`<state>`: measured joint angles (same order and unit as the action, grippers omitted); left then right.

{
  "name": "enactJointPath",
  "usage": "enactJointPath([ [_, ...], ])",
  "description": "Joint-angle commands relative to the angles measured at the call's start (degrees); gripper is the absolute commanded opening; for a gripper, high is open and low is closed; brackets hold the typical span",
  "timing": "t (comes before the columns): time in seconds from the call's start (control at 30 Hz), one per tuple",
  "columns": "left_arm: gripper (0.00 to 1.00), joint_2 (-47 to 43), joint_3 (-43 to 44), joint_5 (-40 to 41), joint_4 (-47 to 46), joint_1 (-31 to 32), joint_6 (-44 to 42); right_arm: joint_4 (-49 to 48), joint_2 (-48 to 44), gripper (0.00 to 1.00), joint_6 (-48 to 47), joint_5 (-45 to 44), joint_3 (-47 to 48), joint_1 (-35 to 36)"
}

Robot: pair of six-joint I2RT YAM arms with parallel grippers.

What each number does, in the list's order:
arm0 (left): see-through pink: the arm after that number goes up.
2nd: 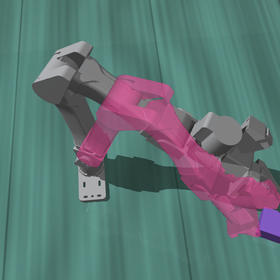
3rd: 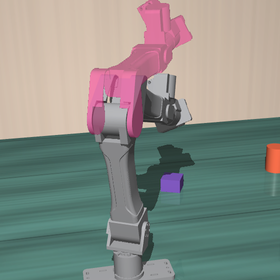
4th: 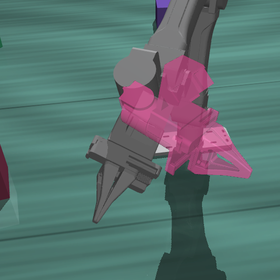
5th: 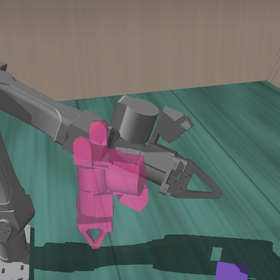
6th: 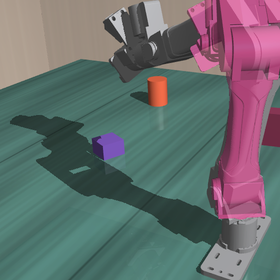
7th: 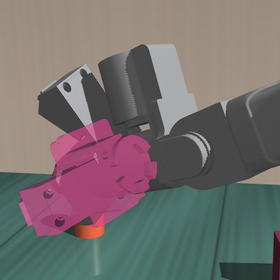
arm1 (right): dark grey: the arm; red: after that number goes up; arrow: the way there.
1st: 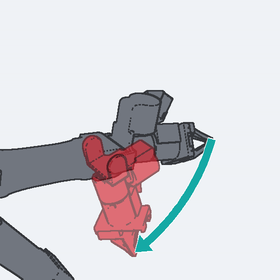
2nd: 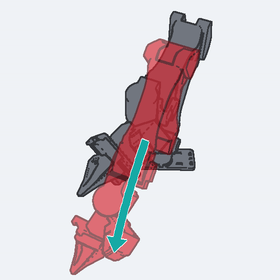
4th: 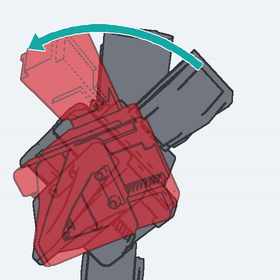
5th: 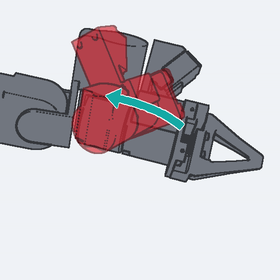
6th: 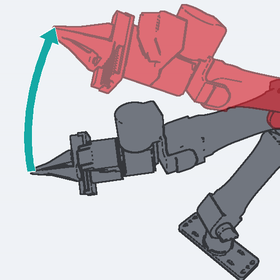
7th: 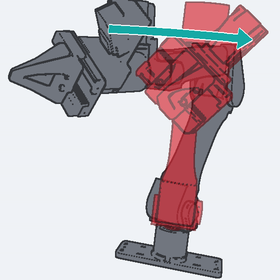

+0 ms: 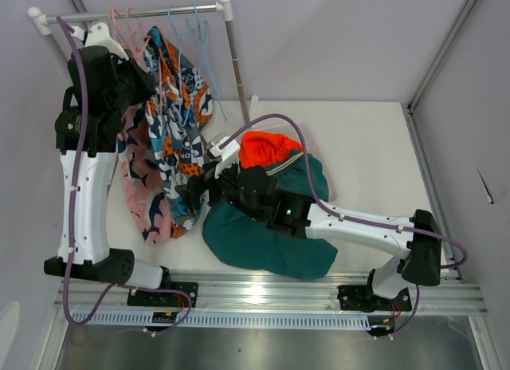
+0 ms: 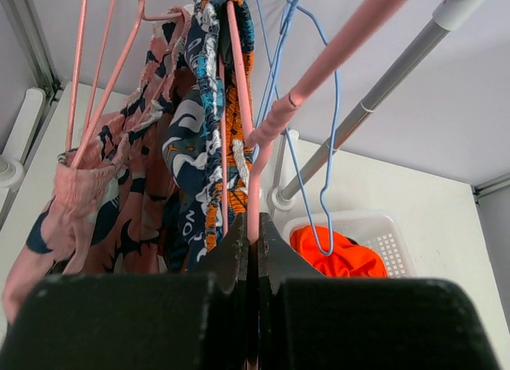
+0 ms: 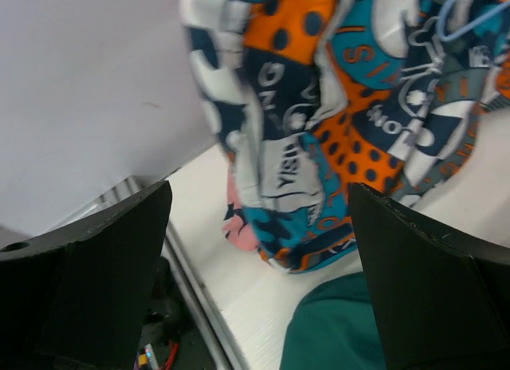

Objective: Remove the shorts from the hanger

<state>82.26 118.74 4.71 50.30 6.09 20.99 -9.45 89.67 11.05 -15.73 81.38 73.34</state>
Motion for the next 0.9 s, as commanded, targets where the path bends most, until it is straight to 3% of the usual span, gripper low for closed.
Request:
enactJointPath([
  [0.0,0.0,-4.3,-2.1,-1.5,-4.2,0.2,0.9,-0.3,1.6,0.99,-0.2,-5.1,1.1,-0.3],
  [0.37,0.0,-6.4,-4.4,-2.2,-5.4,0.2,1.9,0.9,11.9,0.99,0.3,-5.5,14.8,1.4],
  [0.6,0.0,-7.7,-4.3,-3.0,-5.2,0.2,2.2,-0.6,15.7,0.99,-0.2,-6.3,16.8,1.7],
  [0.7,0.0,-8.1,-4.3,-3.5,-5.3,0.2,2.5,-1.3,17.0,0.84,-0.1,-5.9,16.4,1.4],
  [0.73,0.0,-8.2,-4.1,-3.6,-5.3,0.2,2.6,-1.5,17.3,0.68,-0.2,-5.8,16.1,1.4],
  [0.8,0.0,-8.4,-4.0,-3.8,-5.3,0.2,2.9,-2.1,17.9,0.5,-0.2,-6.1,15.3,1.5],
  [0.83,0.0,-8.7,-3.9,-4.0,-5.2,0.2,3.0,-2.3,18.1,0.27,-0.2,-6.3,14.4,1.5],
  [0.87,0.0,-8.9,-4.0,-4.1,-5.2,0.2,3.0,-2.1,18.1,0.14,0.0,-6.3,13.9,1.5],
])
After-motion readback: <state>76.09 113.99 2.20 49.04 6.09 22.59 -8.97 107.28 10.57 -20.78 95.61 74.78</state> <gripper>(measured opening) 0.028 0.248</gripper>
